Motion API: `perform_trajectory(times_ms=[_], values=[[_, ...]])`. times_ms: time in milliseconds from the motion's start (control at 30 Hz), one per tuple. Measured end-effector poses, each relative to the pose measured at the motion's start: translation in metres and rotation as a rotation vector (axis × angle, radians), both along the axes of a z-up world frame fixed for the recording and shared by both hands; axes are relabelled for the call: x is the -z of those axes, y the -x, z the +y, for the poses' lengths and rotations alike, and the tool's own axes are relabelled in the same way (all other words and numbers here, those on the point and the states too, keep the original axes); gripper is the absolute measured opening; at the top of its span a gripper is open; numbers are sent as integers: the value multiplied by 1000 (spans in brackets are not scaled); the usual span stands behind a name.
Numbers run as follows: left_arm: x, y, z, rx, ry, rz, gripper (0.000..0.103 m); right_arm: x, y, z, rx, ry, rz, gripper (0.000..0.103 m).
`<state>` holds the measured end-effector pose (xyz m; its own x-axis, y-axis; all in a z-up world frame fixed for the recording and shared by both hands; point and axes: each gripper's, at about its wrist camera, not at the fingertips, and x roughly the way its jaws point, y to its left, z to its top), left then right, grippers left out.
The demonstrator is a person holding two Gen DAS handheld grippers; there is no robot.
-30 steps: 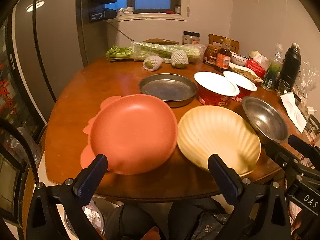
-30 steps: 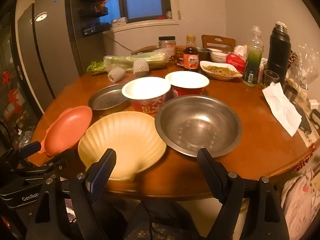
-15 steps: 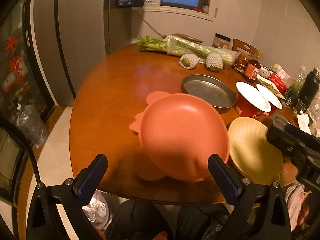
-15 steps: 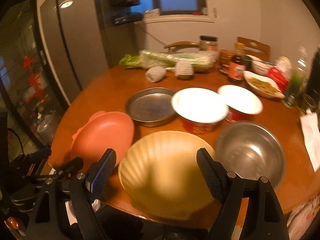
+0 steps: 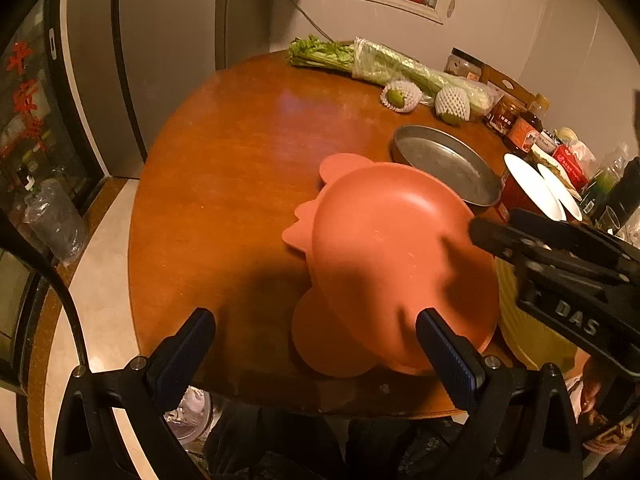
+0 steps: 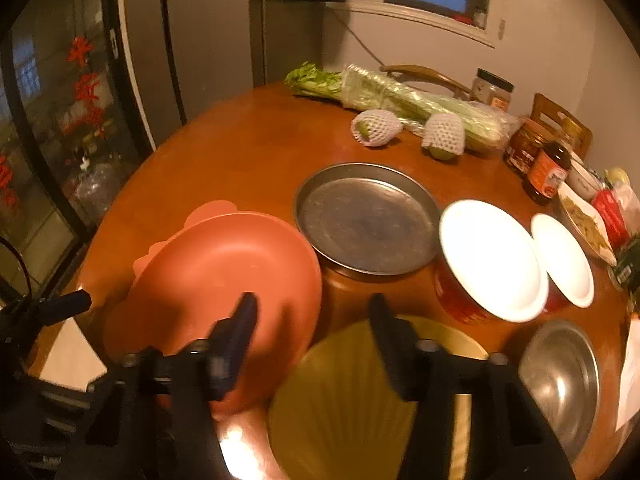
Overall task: Organize plates and bowls
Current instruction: 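Reach the left gripper to the orange-pink plate rim and grasp it, then lift the orange-pink plate with the left gripper and set it beside the metal tray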
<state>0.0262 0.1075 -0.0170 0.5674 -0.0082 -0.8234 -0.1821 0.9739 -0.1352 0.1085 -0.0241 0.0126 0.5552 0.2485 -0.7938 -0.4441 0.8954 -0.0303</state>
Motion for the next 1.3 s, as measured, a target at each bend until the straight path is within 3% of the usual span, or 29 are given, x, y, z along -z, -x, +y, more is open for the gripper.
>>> perform_trajectory(times_ms=[167, 233, 333, 400, 467, 567, 733, 800, 1300], values=[[2, -4, -1, -1, -2, 11, 98, 9, -11, 10, -16, 11, 25, 34], [1, -5, -1, -4, -4, 7, 93, 12, -14, 12, -18, 20, 31, 30], [1, -8, 0, -5, 1, 11, 79, 15, -18, 14, -15, 22, 38, 26], [4, -11, 1, -1, 17, 24, 61, 16, -20, 14, -13, 20, 49, 25], [3, -13, 1, 3, 18, 20, 56, 16, -22, 13, -13, 5, 61, 22], [3, -16, 1, 10, 45, 20, 37, 16, -26, 13, -11, -3, 65, 21], [2, -21, 9, -14, 29, 21, 28, 16, -30, 15, -8, -20, 83, 20], [2, -24, 17, -20, 40, 19, 19, 16, -30, 16, -10, -28, 93, 20], [-7, -80, 78, -45, 22, 3, 20, 15, -33, 44, 3, -87, 139, 19]])
